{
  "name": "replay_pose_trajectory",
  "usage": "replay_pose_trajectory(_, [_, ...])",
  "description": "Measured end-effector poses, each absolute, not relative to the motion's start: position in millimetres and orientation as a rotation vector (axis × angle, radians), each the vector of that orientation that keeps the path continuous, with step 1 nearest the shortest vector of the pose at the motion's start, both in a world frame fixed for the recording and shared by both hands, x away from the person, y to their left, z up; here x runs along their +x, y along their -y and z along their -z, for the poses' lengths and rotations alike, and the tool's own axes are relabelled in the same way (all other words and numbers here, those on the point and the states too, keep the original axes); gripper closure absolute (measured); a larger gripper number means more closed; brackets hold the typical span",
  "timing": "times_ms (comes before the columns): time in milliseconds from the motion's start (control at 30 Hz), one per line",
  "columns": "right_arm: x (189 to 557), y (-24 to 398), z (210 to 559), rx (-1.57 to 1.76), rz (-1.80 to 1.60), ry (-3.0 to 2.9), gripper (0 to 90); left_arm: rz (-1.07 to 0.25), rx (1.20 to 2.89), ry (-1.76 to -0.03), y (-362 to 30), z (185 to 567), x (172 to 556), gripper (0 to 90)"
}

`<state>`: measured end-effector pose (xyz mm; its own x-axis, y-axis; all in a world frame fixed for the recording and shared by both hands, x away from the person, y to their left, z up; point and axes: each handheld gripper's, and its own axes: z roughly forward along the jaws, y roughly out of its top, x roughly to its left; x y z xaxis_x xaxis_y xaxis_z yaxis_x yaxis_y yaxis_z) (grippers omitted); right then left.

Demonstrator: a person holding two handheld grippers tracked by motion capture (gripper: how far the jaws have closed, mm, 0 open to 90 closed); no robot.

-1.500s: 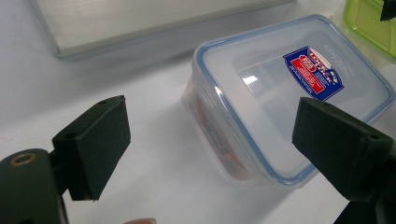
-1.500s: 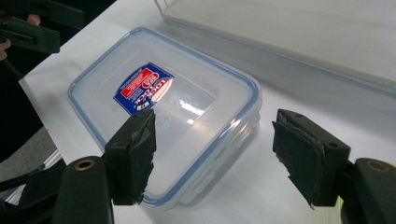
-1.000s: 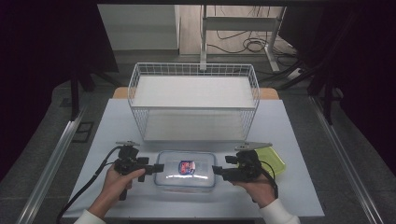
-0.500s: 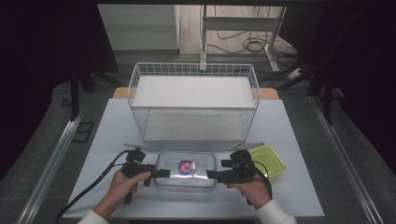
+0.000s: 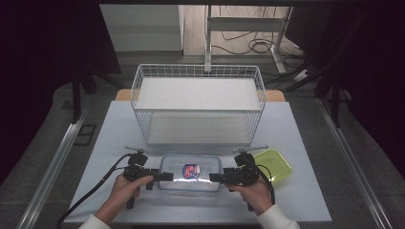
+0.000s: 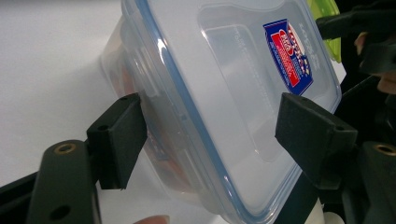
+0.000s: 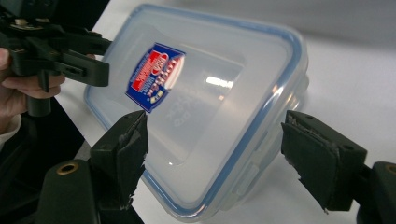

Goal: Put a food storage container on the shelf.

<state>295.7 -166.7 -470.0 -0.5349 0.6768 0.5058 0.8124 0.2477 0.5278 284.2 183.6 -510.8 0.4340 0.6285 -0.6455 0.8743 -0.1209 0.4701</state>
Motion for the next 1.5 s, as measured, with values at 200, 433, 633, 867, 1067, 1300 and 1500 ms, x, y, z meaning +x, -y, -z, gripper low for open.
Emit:
replay_pose_trajectory(200, [299,162,480,-1.490,1.119,2.313,20.7,0.347,1.845,-1.273,-183,510,282,26.1])
replay_pose_trajectory(433, [302,157,490,-1.484,1.080,2.265,19.2,0.316,1.858,-1.255,-183,508,278,26.8])
replay_pose_trajectory(633, [302,162,490,-1.485,1.110,2.223,28.1,0.304,1.864,-1.243,-183,507,276,26.9])
replay_pose_trajectory(867, [298,173,488,-1.474,1.165,2.174,38.4,0.271,1.862,-1.222,-185,503,270,32.0])
replay_pose_trajectory(1067, [294,178,486,-1.428,1.193,2.185,42.8,0.257,1.856,-1.201,-188,501,265,37.6])
replay_pose_trajectory(1300, [289,181,483,-1.382,1.218,2.218,46.8,0.259,1.844,-1.175,-194,499,259,43.8])
replay_pose_trajectory(1500, [282,184,482,-1.348,1.243,2.243,47.7,0.237,1.853,-1.126,-197,495,251,47.4])
